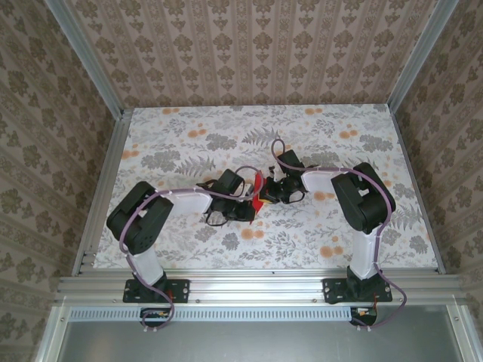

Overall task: Fold a paper plane with a square sheet of paper (pick it up from the middle)
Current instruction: Fold the wing for the fifth time at the center of the table.

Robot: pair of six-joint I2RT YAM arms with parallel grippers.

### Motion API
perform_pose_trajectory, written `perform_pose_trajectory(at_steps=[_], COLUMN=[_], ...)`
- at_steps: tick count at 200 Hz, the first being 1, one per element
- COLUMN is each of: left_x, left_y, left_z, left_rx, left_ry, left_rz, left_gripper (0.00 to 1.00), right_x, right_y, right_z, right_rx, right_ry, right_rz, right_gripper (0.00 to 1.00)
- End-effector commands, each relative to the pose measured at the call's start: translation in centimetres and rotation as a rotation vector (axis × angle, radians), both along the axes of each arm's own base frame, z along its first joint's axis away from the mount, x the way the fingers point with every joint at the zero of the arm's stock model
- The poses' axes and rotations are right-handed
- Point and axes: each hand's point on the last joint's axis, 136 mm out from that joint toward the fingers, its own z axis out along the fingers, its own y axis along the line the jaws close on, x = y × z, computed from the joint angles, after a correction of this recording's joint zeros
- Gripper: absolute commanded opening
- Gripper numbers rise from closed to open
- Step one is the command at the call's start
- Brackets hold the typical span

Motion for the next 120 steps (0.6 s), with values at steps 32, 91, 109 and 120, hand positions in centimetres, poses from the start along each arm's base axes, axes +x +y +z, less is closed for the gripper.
perform_pose_trajectory(at_steps=[32,91,109,120], left_x=[-6.3,-7.2,-7.0,-6.5], left_y=[3.3,3.9,3.8,3.7], left_z=[-2.3,-2.4,-2.0,-1.3], left_rx=[0.142,0.168,0.163,0.149], left_ry=[0.166,0.165,0.153,0.131], left_rz=[-0.079,-0.086,-0.084,-0.070], left_gripper=[0.11,0.11,0.11,0.11], right_x=[-4.5,-4.5,-4.6,-4.6], right_y=[-5.7,-5.7,-5.8,-5.8], right_z=[-8.0,-8.1,-8.2,-8.2], right_rx=[-0.307,-0.307,-0.309,-0.309], right_ry=[0.206,0.207,0.208,0.207], right_rz=[-0.069,-0.074,-0.076,-0.076], right_gripper=[0.00,0.00,0.00,0.00])
